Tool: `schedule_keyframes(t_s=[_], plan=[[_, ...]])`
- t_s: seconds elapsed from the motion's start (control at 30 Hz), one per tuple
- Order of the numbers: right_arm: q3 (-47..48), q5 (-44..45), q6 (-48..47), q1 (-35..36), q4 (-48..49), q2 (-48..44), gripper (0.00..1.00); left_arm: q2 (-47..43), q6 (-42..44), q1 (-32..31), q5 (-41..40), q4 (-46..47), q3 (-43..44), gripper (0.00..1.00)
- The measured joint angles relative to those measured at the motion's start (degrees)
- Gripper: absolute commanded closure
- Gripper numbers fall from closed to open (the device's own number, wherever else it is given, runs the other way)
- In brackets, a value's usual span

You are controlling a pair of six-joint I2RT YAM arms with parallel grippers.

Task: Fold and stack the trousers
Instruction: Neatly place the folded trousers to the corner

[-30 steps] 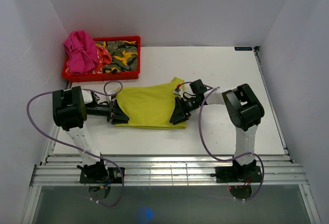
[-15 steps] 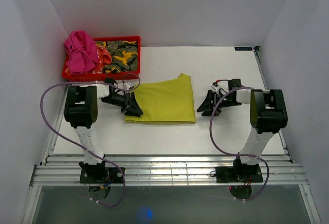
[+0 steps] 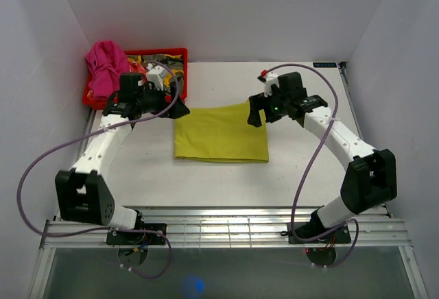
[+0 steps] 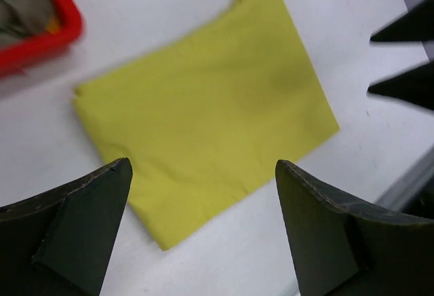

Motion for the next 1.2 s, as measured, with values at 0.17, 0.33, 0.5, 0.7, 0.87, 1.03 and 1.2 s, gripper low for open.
schedule_keyframes(t_s=[0.17, 0.33, 0.5, 0.7, 0.87, 1.03, 1.2], plan=[[5.6, 12.1, 6.8, 15.7, 0.7, 5.3, 0.05, -11.5, -1.2, 2.0, -13.3, -0.8, 4.9, 0.02], [14.1, 21.2, 12.0, 26.9, -1.2, 19.7, 0.07, -13.5, -1.2, 4.3, -20.7, -6.0, 2.4, 0.02], [16.8, 24.9, 14.9, 32.3, -3.5, 29.6, 0.10, -13.5, -1.2, 5.0, -23.8, -12.4, -0.7, 0.02], [16.3, 25.9, 16.1, 29.9, -2.8, 30.7, 0.19, -13.9, -0.9, 5.0, -25.2, -14.4, -1.7, 0.02], [15.2, 25.9, 13.3, 22.3, -1.0, 30.4, 0.24, -13.9, -0.7, 5.0, -25.6, -14.8, -2.1, 0.02], [6.3, 26.0, 5.2, 12.4, 7.0, 25.4, 0.25, -13.6, -0.7, 5.0, -25.2, -14.8, -2.3, 0.02], [-2.3, 23.6, -6.8, 0.7, 10.8, 19.2, 0.28, -12.6, -0.5, 5.1, -24.5, -14.9, -2.3, 0.02]])
